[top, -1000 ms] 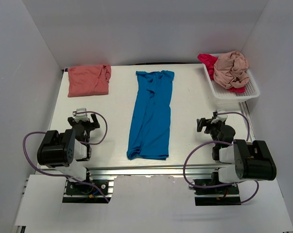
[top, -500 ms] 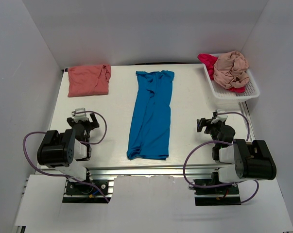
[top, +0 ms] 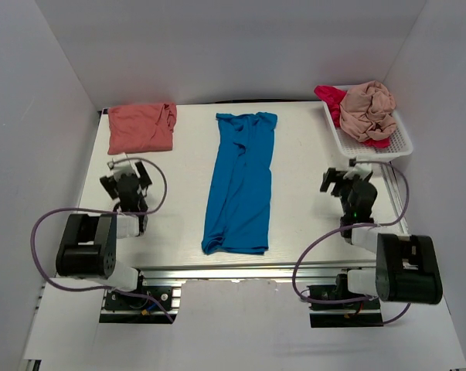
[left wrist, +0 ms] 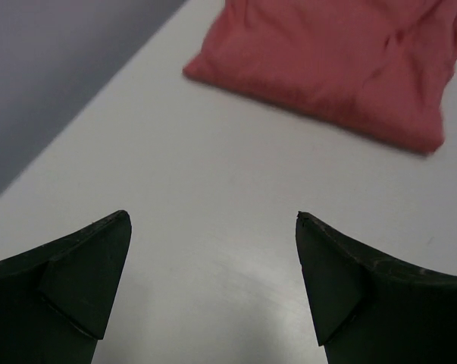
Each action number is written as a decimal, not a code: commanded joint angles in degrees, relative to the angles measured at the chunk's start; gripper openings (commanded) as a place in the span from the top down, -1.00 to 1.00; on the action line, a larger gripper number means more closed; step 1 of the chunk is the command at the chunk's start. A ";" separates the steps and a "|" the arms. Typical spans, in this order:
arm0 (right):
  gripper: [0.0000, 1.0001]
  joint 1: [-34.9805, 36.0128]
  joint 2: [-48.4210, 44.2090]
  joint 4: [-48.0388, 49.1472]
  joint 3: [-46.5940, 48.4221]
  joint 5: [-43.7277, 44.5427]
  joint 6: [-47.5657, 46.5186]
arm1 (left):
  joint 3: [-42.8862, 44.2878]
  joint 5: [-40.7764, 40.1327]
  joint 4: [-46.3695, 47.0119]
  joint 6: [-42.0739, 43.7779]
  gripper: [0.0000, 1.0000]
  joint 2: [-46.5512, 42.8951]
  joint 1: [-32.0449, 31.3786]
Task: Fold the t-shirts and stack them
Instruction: Grab the bottom of the folded rectangular tshirt with both arms
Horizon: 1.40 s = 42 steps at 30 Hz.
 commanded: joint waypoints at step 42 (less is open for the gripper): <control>-0.79 27.27 -43.09 -20.08 14.77 -13.01 28.16 | 37.03 5.39 -44.46 -5.90 -0.96 -36.60 -26.49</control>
